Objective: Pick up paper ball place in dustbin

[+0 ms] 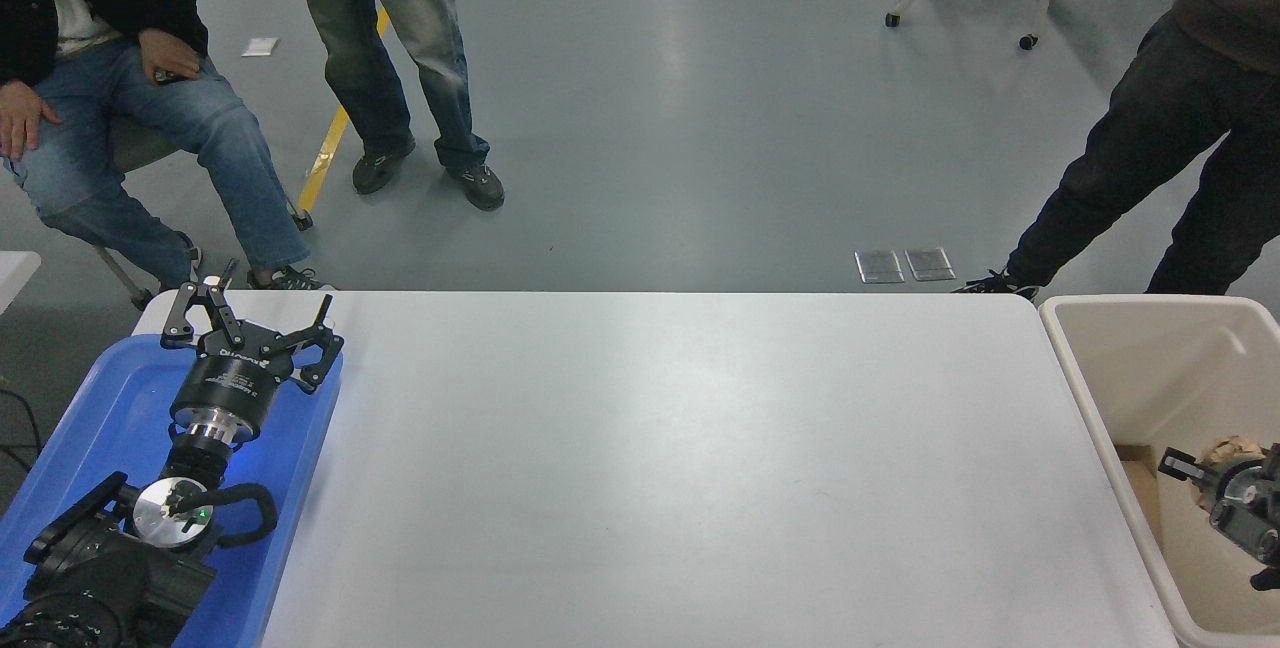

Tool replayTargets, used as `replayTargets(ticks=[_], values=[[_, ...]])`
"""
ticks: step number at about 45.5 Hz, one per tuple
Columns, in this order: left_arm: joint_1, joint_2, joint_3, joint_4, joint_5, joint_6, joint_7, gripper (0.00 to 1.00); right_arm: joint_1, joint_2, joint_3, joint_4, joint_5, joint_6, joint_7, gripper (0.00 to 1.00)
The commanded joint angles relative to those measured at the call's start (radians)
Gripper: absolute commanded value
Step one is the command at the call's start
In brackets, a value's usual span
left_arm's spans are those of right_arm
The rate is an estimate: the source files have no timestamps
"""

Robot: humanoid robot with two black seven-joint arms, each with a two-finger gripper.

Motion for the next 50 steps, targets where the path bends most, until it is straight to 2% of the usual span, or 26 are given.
replayTargets(ticks=[1,9,16,29,39,50], values=[[-0.001,0.000,0.001,0.000,0.000,0.000,0.001,0.99,0.073,-0.042,-0.013,0.086,-0.018,0.005,0.001,1.00],[-0.003,0.000,0.003,0.000,0.000,0.000,0.002,0.99,0.253,-0.190,-0.171,0.270,-0.087,0.025,0.000,1.00],[-0.003,0.002,0.003,0.000,0.000,0.000,0.004,0.99,0.488,-0.243,-0.369,0.407,-0.091,0.094,0.000,1.00],[-0.001,0.002,0.003,0.000,0.000,0.000,0.005,0.99,1.005,-0.275,-0.544,0.770,-0.077,0.405,-0.007,1.00],[-0.001,0.002,0.003,0.000,0.000,0.000,0.004,0.99,1.324,-0.211,-0.611,0.979,0.100,0.709,-0.007,1.00],[0.000,0.002,0.001,0.000,0.000,0.000,0.001,0.99,1.459,0.021,-0.676,1.082,0.314,0.784,-0.007,1.00]])
